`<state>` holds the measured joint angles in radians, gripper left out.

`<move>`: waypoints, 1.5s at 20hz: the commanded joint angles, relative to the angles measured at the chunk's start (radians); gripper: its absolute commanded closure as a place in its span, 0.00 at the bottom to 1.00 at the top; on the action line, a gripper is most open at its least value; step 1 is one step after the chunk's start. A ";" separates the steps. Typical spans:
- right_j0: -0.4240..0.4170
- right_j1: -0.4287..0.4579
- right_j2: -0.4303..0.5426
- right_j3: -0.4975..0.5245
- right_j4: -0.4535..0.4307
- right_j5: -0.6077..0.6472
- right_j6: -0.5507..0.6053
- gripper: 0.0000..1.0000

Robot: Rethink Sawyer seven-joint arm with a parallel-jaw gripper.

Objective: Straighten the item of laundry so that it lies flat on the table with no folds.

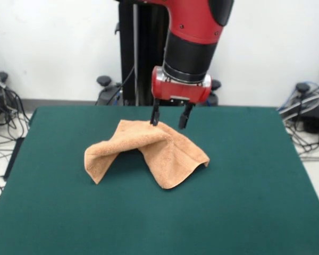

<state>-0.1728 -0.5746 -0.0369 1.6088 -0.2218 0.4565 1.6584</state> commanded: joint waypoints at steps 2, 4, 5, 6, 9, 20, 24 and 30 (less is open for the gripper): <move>0.006 0.075 0.039 0.090 -0.029 -0.197 0.164 0.00; 0.013 0.080 0.032 0.095 -0.024 -0.216 0.167 0.00; 0.020 0.083 0.025 0.096 -0.019 -0.224 0.171 0.00; 0.023 0.089 0.022 0.093 -0.014 -0.231 0.172 0.00; 0.032 0.108 0.013 0.087 -0.005 -0.261 0.177 0.00; 0.026 0.162 0.003 0.085 -0.004 -0.350 0.184 0.00; 0.027 0.181 -0.003 0.083 -0.001 -0.380 0.191 0.00; 0.006 0.197 0.011 0.086 -0.004 -0.403 0.176 0.00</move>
<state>-0.1638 -0.4167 -0.0433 1.6267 -0.2213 0.1135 1.6584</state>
